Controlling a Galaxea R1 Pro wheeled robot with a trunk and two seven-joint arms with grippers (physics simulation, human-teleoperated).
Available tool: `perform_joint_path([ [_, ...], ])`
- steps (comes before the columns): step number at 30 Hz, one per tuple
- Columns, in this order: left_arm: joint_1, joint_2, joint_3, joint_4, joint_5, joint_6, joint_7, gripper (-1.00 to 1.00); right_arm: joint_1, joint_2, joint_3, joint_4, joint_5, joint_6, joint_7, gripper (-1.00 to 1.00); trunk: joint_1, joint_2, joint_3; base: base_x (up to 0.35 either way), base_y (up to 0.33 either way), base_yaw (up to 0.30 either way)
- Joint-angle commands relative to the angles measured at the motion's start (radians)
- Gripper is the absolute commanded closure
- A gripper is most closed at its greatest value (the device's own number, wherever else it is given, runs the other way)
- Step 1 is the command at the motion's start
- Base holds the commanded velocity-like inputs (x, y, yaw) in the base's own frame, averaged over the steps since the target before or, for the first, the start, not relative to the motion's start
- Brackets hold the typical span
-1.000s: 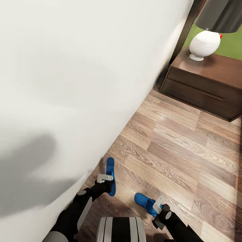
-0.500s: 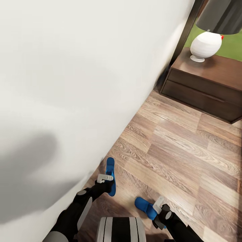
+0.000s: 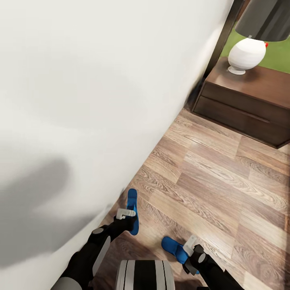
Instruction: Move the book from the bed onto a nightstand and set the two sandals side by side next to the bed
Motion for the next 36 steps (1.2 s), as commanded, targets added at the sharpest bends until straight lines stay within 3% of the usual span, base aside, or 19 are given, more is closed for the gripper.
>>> perform_joint_path([
  [1,0.0,0.0,0.0,-0.001,0.008,0.009,-0.002,1.0,0.0,-0.001,0.003,-0.003,0.011,0.005,0.006,-1.0,0.0,0.0,-0.001,0.0,0.0,0.0],
  [11,0.0,0.0,0.0,-0.001,0.008,0.009,-0.002,1.0,0.0,-0.001,0.003,-0.003,0.011,0.005,0.006,-1.0,0.0,0.0,-0.006,0.0,0.0,0.094],
  [36,0.0,-0.002,0.0,-0.001,0.008,0.009,-0.002,1.0,0.0,-0.001,0.003,-0.003,0.011,0.005,0.006,-1.0,0.0,0.0,-0.007,0.0,0.0,0.002],
])
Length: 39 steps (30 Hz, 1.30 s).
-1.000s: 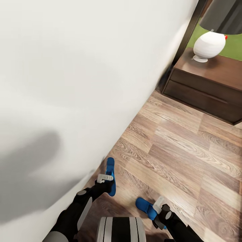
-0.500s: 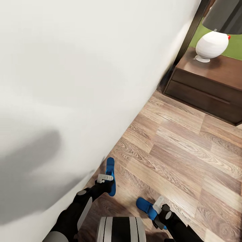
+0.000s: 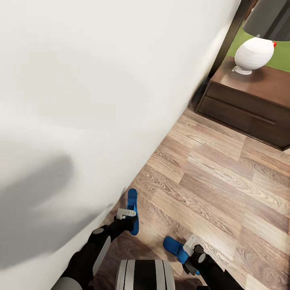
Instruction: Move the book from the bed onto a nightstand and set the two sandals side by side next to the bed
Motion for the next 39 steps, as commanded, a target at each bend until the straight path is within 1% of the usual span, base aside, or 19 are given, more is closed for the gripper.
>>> perform_joint_path([
  [1,0.0,0.0,0.0,-0.001,0.008,0.009,-0.002,1.0,0.0,-0.001,0.003,-0.002,0.011,0.005,0.006,-1.0,0.0,0.0,-0.001,0.0,0.0,0.0],
  [9,0.0,0.0,0.0,-0.002,0.008,0.009,-0.002,1.0,0.0,-0.001,0.003,-0.002,0.011,0.005,0.006,-1.0,0.0,0.0,-0.005,0.0,0.0,0.074],
  [18,0.0,0.0,0.0,-0.001,0.008,0.009,-0.002,1.0,0.0,-0.001,0.003,-0.003,0.011,0.005,0.006,-1.0,0.0,0.0,-0.005,0.0,0.0,0.008],
  [28,0.0,0.0,0.0,-0.002,0.007,0.009,-0.002,1.0,0.0,-0.001,0.003,-0.003,0.011,0.005,0.006,-1.0,0.0,0.0,-0.015,0.0,0.0,0.102],
  [39,0.0,0.0,0.0,-0.002,0.008,0.009,-0.002,1.0,0.0,-0.001,0.003,-0.004,0.011,0.005,0.006,-1.0,0.0,0.0,-0.017,0.0,0.0,0.012],
])
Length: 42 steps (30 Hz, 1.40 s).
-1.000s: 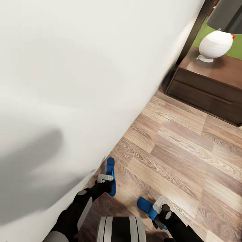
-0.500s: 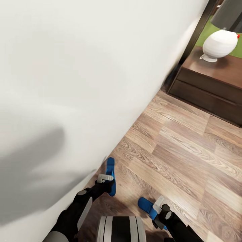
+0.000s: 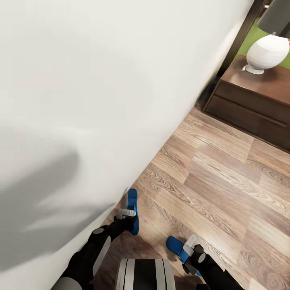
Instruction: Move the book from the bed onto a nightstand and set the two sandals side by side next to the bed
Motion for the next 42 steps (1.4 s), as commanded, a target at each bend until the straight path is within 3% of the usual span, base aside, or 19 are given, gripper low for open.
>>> perform_joint_path([
  [1,0.0,0.0,0.0,-0.001,0.008,0.009,-0.002,1.0,0.0,-0.001,0.003,-0.003,0.011,0.005,0.006,-1.0,0.0,0.0,-0.001,0.0,0.0,0.0],
  [7,0.0,0.0,0.0,-0.001,0.008,0.009,-0.002,1.0,0.0,-0.001,0.003,-0.003,0.011,0.005,0.006,-1.0,0.0,0.0,-0.001,0.0,0.0,0.0],
  [16,0.0,0.0,0.0,-0.001,0.008,0.009,-0.003,1.0,0.0,-0.001,0.003,-0.003,0.011,0.005,0.006,-1.0,0.004,-0.002,-0.035,0.0,0.0,0.0],
  [36,0.0,0.0,-0.001,0.0,0.009,0.01,-0.003,1.0,0.0,-0.001,0.003,-0.003,0.011,0.005,0.006,-1.0,0.004,-0.002,-0.035,0.0,0.0,0.0],
  [42,0.0,0.0,-0.001,0.0,0.009,0.01,-0.003,1.0,0.0,-0.001,0.003,-0.003,0.011,0.005,0.006,-1.0,0.006,-0.004,-0.055,0.0,0.0,0.0],
])
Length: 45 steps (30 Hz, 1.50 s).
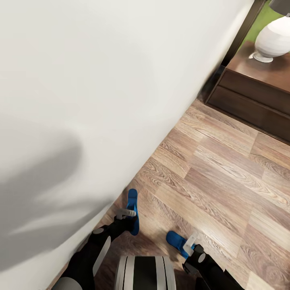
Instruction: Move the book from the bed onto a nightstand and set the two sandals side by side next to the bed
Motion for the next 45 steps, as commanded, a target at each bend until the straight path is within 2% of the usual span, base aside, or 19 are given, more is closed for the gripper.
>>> perform_joint_path([
  [1,0.0,0.0,0.0,-0.001,0.008,0.008,-0.002,1.0,0.0,-0.001,0.003,-0.003,0.011,0.005,0.006,-1.0,0.0,0.0,-0.001,0.0,0.0,0.0],
  [16,0.0,0.0,0.001,-0.001,0.008,0.007,-0.002,1.0,0.0,-0.001,0.003,-0.003,0.011,0.005,0.006,-1.0,0.0,0.0,-0.001,0.0,0.0,0.0],
  [17,0.0,0.0,0.001,-0.002,0.008,0.007,-0.002,1.0,0.0,-0.001,0.003,-0.004,0.011,0.005,0.006,1.0,0.0,0.0,-0.001,0.0,0.0,0.0],
  [34,0.0,0.0,0.001,-0.002,0.008,0.008,-0.002,1.0,0.0,-0.001,0.003,-0.004,0.011,0.005,0.006,1.0,0.0,0.0,-0.001,0.0,0.0,0.0],
  [45,0.0,-0.001,0.0,-0.001,0.008,0.009,-0.001,1.0,0.0,-0.001,0.003,-0.004,0.011,0.005,0.006,1.0,-0.005,0.002,0.042,0.0,0.0,0.0],
])
